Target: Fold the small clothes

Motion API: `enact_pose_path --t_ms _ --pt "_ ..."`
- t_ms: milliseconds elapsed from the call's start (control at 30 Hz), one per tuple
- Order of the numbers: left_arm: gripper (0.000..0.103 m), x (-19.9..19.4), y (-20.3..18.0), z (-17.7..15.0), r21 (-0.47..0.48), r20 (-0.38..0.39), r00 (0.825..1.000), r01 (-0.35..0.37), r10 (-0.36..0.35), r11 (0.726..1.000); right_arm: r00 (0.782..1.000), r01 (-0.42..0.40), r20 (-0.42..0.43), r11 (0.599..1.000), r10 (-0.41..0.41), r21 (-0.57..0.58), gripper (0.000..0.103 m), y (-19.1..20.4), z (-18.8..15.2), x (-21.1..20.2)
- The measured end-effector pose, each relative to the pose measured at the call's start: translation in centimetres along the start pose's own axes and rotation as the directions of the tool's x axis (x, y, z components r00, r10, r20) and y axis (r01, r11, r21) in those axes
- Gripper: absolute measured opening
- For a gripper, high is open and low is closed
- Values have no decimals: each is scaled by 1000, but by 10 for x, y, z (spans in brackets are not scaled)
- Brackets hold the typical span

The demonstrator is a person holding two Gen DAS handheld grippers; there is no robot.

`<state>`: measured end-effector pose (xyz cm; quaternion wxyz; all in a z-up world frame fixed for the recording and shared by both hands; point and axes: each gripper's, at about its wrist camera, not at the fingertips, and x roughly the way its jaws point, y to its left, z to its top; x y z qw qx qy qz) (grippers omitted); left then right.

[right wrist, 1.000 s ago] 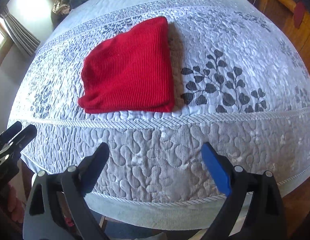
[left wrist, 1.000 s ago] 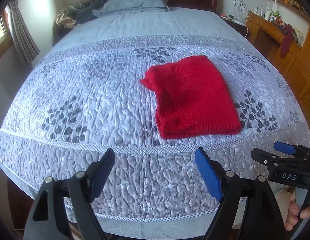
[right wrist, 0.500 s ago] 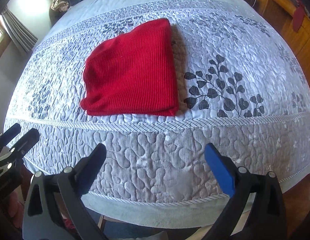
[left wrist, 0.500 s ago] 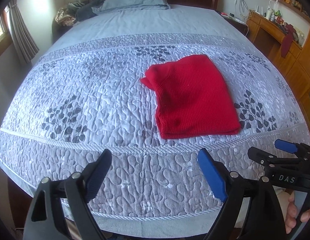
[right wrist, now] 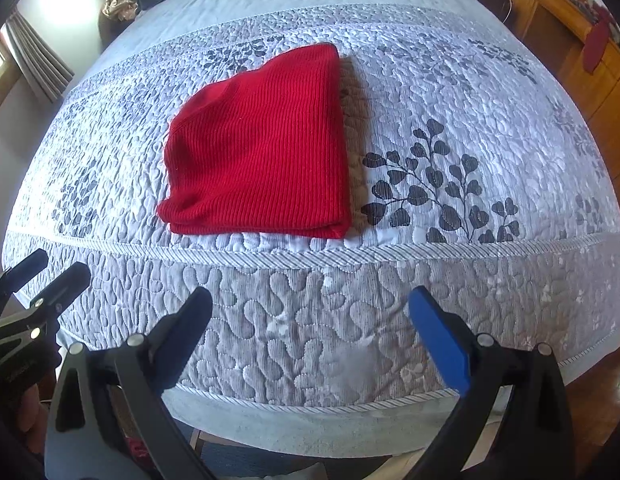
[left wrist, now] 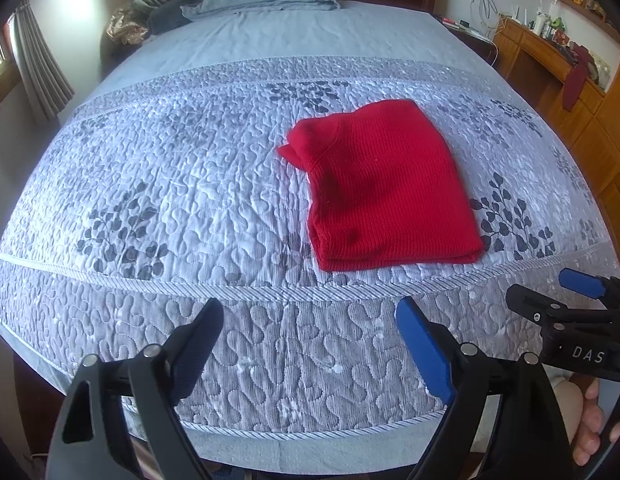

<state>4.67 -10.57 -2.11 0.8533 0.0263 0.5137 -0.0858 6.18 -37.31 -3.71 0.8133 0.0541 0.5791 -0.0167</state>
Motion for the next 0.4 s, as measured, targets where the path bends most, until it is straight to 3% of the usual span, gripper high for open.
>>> enact_pose_path --t_ms 400 --pt "89 2 1 0 -4 -18 1000 5 -5 1000 1000 1 -3 1000 -1 -2 98 -1 -1 1"
